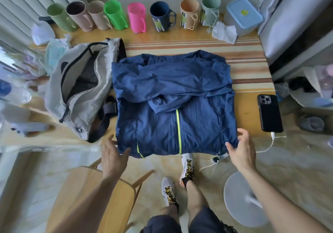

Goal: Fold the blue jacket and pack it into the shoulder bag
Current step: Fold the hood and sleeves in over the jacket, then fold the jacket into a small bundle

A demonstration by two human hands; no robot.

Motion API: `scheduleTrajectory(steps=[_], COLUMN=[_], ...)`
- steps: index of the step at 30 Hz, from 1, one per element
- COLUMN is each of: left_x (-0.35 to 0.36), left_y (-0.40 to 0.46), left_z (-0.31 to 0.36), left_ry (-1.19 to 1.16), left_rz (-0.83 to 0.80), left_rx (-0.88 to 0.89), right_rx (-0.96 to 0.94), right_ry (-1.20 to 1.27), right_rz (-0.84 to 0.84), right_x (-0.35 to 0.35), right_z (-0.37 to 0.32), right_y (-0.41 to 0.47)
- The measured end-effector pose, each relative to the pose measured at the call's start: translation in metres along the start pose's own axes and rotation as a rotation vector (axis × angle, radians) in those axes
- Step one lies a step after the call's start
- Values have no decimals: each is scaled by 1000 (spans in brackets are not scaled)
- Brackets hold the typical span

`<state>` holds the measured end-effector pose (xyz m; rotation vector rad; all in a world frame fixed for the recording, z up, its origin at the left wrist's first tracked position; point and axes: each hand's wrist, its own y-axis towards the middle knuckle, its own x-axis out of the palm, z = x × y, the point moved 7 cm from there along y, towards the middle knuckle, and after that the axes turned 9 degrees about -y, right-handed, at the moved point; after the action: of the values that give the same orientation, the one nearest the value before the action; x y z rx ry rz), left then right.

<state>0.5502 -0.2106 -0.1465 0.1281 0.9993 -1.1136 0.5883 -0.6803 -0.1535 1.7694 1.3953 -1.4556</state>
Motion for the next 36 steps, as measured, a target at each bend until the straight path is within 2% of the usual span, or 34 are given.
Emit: scheduleTrajectory(steps=[2,5,8,10,18,20,23,27,30,32,34,35,36], left_x=[1,8,20,21,-25,-41,-64,-80,-80,-80,-81,-76,-72], left_y=[5,-3,-12,-14,-25,-16,7,47,83,102,125,138,150], left_z=[-3,-9,-23,-26,-9,4,34,89,140,168,179,180,181], left_ry=[-76,-76,-135,-137,-422,-477,-581,-840,-967,-930,-905,-890,-771], left_rz=[-8,-121,-207,-230,-369,-366,-280,-199,-336,-350,-230,-175,-151], left_rx=[-149,-252,-309,-305,-201,-158,-115,-241,-351,-311,-250,-245,-190], right_rx=[134,333,384,373,439,429,381,457,406,321,191,98,-13], right_ry=[40,93,144,183,595,663,715,885,1067,1142,974,782,565], right_rz=[-47,-199,-341,-375,-374,-353,-228,-205,-243,-267,-264,-245,-234], right_x=[5,21,44,50,-6,-32,-70,-98,-107,-108,-109,-110,-103], right_z=[6,19,33,39,47,28,-5,-47,-92,-120,-138,-142,-142], right_y=[4,-1,-11,-13,-23,-19,5,61,120,155,174,181,187])
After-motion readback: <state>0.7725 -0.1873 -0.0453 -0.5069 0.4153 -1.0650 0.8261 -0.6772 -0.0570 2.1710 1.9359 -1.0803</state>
